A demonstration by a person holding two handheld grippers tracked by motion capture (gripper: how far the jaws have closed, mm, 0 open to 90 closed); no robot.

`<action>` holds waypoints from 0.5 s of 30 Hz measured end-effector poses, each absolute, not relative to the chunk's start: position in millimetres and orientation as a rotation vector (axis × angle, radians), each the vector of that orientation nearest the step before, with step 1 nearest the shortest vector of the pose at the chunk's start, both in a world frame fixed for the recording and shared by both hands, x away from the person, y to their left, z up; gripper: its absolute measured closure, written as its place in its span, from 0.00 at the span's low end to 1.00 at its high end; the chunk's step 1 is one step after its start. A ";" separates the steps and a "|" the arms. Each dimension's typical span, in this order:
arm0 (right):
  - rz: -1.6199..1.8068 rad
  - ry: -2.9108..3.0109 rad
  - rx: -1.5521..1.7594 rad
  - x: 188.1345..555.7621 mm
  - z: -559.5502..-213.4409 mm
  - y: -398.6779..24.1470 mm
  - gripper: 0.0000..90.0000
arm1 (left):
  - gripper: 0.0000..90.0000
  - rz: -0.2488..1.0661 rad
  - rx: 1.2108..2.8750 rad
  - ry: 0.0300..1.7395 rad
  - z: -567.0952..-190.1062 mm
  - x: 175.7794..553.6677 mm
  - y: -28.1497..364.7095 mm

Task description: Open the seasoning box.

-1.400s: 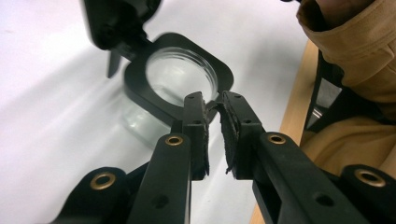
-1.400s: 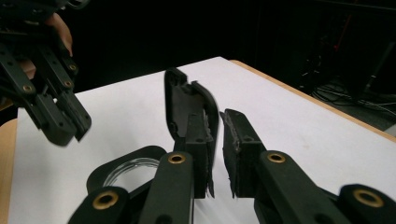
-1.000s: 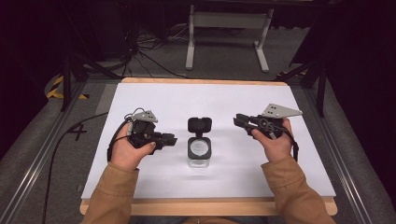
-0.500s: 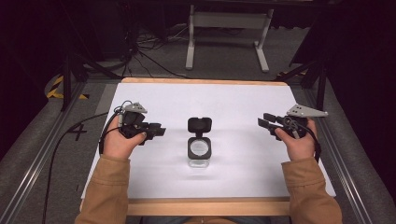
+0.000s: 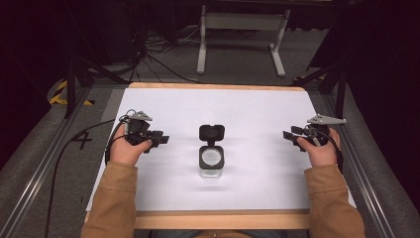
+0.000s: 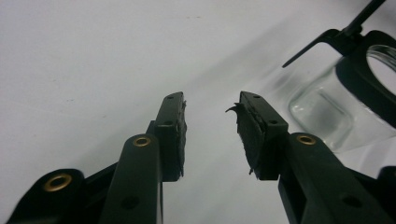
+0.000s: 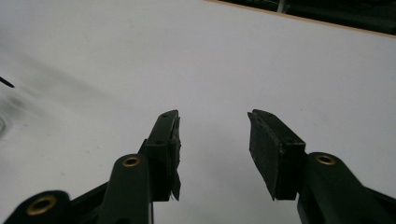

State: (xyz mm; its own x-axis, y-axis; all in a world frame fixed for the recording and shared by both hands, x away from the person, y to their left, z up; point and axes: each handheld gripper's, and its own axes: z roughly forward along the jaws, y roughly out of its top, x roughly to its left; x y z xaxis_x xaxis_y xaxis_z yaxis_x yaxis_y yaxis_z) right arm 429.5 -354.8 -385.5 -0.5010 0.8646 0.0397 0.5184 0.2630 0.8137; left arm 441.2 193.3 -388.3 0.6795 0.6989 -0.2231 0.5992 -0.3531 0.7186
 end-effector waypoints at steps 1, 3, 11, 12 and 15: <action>1.118 2.127 1.258 430.4 -387.3 -355.3 0.58 | 0.68 0.162 2.073 0.997 -390.8 442.6 194.2; 1.090 2.148 1.268 432.8 -392.0 -356.0 0.57 | 0.66 0.196 2.091 1.005 -396.4 445.4 195.6; 0.956 2.254 1.294 441.5 -410.8 -355.2 0.53 | 0.63 0.211 2.148 1.044 -414.2 452.3 202.1; 0.948 2.263 1.306 442.2 -413.3 -354.7 0.53 | 0.62 0.200 2.150 1.059 -417.2 452.7 202.0; 0.905 2.294 1.311 444.6 -420.8 -354.6 0.52 | 0.61 0.205 2.172 1.069 -423.1 455.1 203.0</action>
